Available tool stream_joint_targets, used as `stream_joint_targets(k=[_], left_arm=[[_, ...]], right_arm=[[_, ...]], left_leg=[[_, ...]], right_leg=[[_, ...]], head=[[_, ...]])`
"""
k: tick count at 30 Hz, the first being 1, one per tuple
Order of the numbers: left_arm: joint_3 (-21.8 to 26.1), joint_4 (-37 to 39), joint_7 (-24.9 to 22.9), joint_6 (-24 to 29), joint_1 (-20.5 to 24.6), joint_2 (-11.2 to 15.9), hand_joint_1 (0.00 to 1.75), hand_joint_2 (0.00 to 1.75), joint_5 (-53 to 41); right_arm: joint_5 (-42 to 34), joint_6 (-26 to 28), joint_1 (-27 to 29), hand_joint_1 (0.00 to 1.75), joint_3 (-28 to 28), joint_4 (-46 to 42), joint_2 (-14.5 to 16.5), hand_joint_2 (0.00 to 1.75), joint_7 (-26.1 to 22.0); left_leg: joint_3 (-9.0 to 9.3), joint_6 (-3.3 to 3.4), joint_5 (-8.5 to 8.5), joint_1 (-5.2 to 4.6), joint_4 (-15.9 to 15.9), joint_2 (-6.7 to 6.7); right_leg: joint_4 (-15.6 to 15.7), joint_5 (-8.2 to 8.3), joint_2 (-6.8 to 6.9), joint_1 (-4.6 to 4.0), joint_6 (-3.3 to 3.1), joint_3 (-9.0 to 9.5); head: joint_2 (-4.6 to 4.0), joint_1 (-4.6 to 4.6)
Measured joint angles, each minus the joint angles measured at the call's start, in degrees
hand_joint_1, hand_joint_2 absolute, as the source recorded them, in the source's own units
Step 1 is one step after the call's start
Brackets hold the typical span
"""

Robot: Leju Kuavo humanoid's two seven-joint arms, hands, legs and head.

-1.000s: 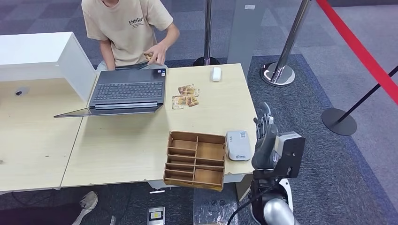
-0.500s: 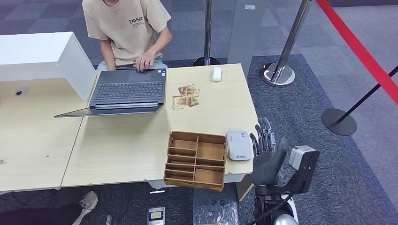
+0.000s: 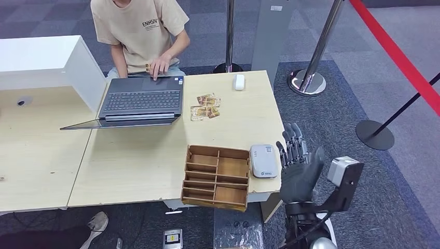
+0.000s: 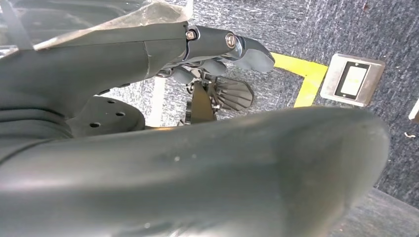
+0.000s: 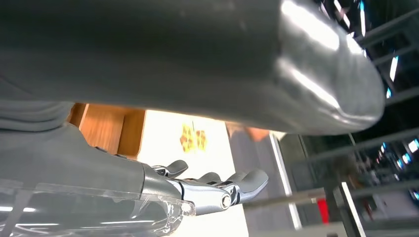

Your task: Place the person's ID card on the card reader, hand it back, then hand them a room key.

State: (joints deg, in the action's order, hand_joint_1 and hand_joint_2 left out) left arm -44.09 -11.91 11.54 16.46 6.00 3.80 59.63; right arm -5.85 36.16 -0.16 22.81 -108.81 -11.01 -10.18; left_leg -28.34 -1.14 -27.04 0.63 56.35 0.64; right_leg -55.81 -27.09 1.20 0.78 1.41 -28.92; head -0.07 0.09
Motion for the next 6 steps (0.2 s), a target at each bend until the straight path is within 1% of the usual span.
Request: stream_joint_targets(k=[2,5,6], left_arm=[[0.05,0.0,0.43,-0.2,-0.01,-0.01,0.0,0.0,0.18],[0.11,0.0,1.15,-0.51,-0.01,-0.09,0.0,0.0,0.5],[0.12,0.0,1.28,-0.54,-0.01,-0.11,0.0,0.0,0.58]], right_arm=[[-3.63,-1.48,-0.12,0.0,0.07,-0.8,-0.1,0.0,-0.19],[-11.74,-4.33,-0.09,0.0,-0.02,-1.52,-0.16,0.0,-2.36],[-13.21,-4.81,-0.08,0.0,-0.06,-1.58,-0.16,0.0,-2.84]], left_leg=[[-0.01,0.0,0.0,0.0,0.0,0.0],[0.0,0.0,0.0,0.0,0.0,0.0],[0.0,0.0,0.0,0.0,0.0,0.0]], right_leg=[[0.0,0.0,0.0,0.0,0.0,-0.01],[0.0,0.0,0.0,0.0,0.0,-0.01],[0.0,0.0,0.0,0.0,0.0,-0.01]], head=[[0.0,0.01],[0.0,0.0],[0.0,0.0]])
